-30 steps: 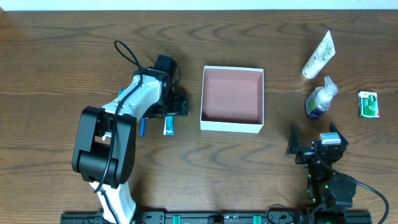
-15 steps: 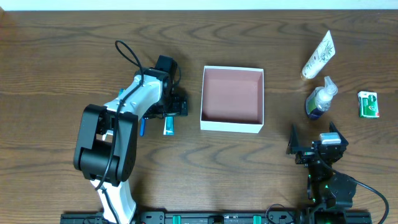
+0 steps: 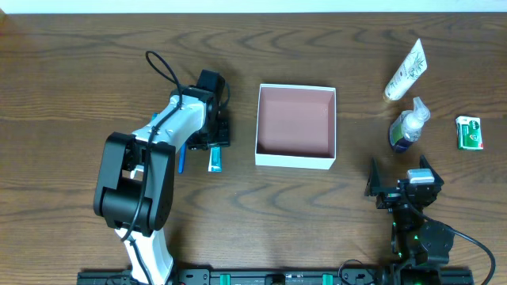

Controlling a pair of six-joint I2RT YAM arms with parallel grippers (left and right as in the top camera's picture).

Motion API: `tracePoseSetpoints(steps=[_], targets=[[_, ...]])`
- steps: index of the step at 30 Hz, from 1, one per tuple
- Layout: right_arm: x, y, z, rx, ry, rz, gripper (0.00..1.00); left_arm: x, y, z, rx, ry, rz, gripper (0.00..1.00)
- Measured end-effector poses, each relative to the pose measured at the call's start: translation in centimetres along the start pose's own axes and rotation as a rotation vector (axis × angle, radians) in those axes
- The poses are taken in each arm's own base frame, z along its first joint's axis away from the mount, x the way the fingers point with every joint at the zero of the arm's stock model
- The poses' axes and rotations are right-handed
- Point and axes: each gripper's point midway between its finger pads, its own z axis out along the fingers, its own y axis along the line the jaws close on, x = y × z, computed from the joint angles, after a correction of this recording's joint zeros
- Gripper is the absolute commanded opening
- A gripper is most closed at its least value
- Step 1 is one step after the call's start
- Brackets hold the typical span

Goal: Pack container
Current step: 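Lower the left gripper and grasp the toothpaste tube, then carry the toothpaste tube into the white box and release it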

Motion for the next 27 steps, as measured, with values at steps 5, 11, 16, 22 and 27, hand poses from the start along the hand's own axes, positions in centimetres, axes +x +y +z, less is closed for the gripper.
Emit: tracePoseSetpoints(steps=[5,11,16,22,27], targets=[[0.0,0.0,0.0,0.0,0.0,0.0,0.99,0.2,0.1,0.0,-0.002,0.007,-0.001,0.27],[0.0,0.0,0.0,0.0,0.0,0.0,0.99,0.8,0.2,-0.1,-0.005,0.034,-0.002,0.19],[0.0,0.0,0.0,0.0,0.0,0.0,0.99,0.6,0.1,-0.5,-0.001,0.024,-0.001,0.09],[0.0,0.0,0.0,0.0,0.0,0.0,0.99,0.5,0.0,-1.7,0.007,0.001,0.0,0.09],[0.0,0.0,0.0,0.0,0.0,0.0,0.99,0.0,-0.5,-5.0,0.042,-0.066,0.004,0.09]])
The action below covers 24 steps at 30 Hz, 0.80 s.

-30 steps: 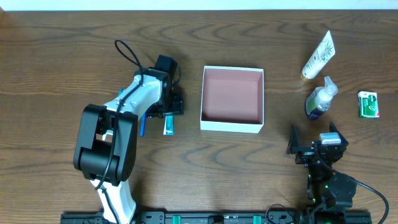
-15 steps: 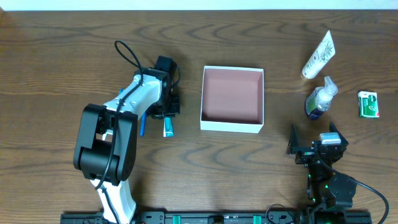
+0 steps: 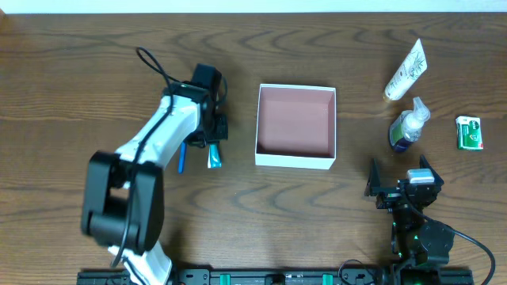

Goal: Pack container
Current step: 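Carry the toothpaste tube into the white box and release it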

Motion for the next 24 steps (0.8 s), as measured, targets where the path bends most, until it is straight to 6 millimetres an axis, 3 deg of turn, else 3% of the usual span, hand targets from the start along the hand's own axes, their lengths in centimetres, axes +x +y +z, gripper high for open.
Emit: tracePoseSetpoints(steps=[4,7,10,13,16,24], targets=[[0.0,0.0,0.0,0.0,0.0,0.0,0.99,-2.3,-1.9,-5.3,0.095,-0.141,0.013,0.09],[0.0,0.0,0.0,0.0,0.0,0.0,0.99,-3.9,-3.8,-11.0,0.19,-0.284,0.021,0.09],[0.0,0.0,0.0,0.0,0.0,0.0,0.99,-4.3,-5.7,-15.8,0.267,-0.408,0.039,0.09],[0.0,0.0,0.0,0.0,0.0,0.0,0.99,-3.8,-8.6,-19.1,0.347,-0.493,0.089,0.09],[0.0,0.0,0.0,0.0,0.0,0.0,0.99,-2.8,-11.6,-20.1,0.4,-0.517,0.136,0.1],[0.0,0.0,0.0,0.0,0.0,0.0,0.99,-2.2,-17.1,-17.2,0.399,-0.505,0.191,0.09]])
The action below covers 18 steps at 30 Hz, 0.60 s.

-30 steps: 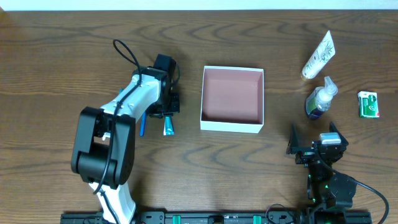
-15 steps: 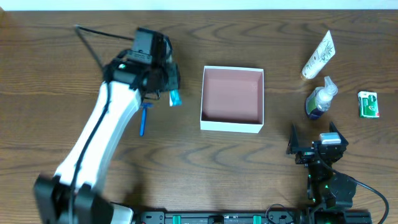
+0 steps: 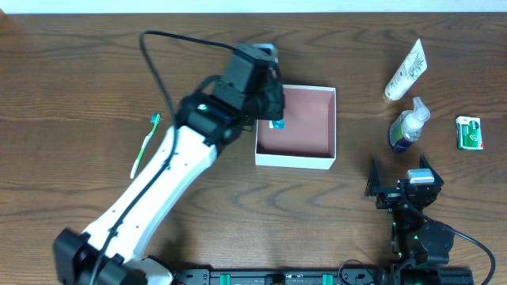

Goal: Pack container
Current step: 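Carry the toothpaste tube into the white box and release it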

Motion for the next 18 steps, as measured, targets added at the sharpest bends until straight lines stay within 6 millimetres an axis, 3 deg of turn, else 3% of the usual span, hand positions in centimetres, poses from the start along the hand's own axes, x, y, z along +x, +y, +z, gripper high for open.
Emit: tracePoseSetpoints(steps=[5,13,18], targets=[[0.0,0.0,0.0,0.0,0.0,0.0,0.99,2.0,0.0,3.3,-0.046,0.062,0.005,0.1],[0.0,0.0,0.0,0.0,0.0,0.0,0.99,5.0,2.5,8.6,-0.147,0.169,-0.006,0.09],[0.0,0.0,0.0,0.0,0.0,0.0,0.99,6.4,3.5,10.7,-0.178,0.214,-0.007,0.09]])
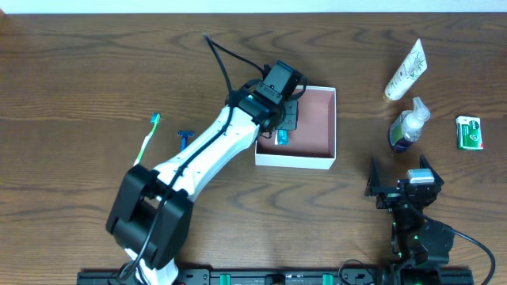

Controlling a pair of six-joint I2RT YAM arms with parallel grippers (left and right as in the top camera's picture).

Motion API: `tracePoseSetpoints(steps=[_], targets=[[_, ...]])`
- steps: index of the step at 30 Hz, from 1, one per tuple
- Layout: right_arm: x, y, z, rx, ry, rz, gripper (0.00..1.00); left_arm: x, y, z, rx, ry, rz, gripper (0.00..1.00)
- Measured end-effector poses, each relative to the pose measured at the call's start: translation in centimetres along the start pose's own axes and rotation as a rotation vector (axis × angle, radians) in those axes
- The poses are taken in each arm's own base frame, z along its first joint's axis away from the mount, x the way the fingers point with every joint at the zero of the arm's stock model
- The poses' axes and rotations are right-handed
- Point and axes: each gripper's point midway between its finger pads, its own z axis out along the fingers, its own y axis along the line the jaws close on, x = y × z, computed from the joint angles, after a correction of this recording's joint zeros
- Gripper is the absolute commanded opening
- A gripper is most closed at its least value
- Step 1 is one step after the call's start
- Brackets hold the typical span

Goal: Pack container
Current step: 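Carry the toothpaste tube into the white box and release it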

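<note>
The open white box with a pink floor stands mid-table. My left gripper reaches into its left half from the left, shut on a small white-and-teal tube that hangs tilted low over the floor. A green toothbrush and a blue razor lie on the table left of the box. My right gripper rests at the front right, open and holding nothing.
Right of the box are a white tube, a blue-based spray bottle and a small green pack. The left arm's cable arches over the table's back edge behind the box.
My left gripper has gone from the box's back-left corner further right and down into the box, tube still in it. The razor shows again on the table. The right arm has not moved.
My left gripper was down at the tube, which lay left of the box beside the razor, and it stayed there at the following moment. Then it held the tube above the box's left rim. Now the tube hangs inside the box.
</note>
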Motion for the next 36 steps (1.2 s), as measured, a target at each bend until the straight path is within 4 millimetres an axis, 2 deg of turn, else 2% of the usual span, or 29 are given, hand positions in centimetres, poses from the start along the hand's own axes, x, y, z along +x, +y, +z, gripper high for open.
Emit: tracePoseSetpoints(steps=[4,9,18,22,36], targets=[[0.0,0.0,0.0,0.0,0.0,0.0,0.99,0.5,0.5,1.3,-0.024,0.021,0.0,0.09],[0.0,0.0,0.0,0.0,0.0,0.0,0.99,0.6,1.3,2.0,-0.064,0.02,-0.002,0.1],[0.0,0.0,0.0,0.0,0.0,0.0,0.99,0.9,1.9,2.0,-0.098,0.027,-0.019,0.1],[0.0,0.0,0.0,0.0,0.0,0.0,0.99,1.5,2.3,1.9,-0.113,0.05,-0.019,0.15],[0.0,0.0,0.0,0.0,0.0,0.0,0.99,1.7,2.5,2.2,-0.122,0.06,-0.018,0.15]])
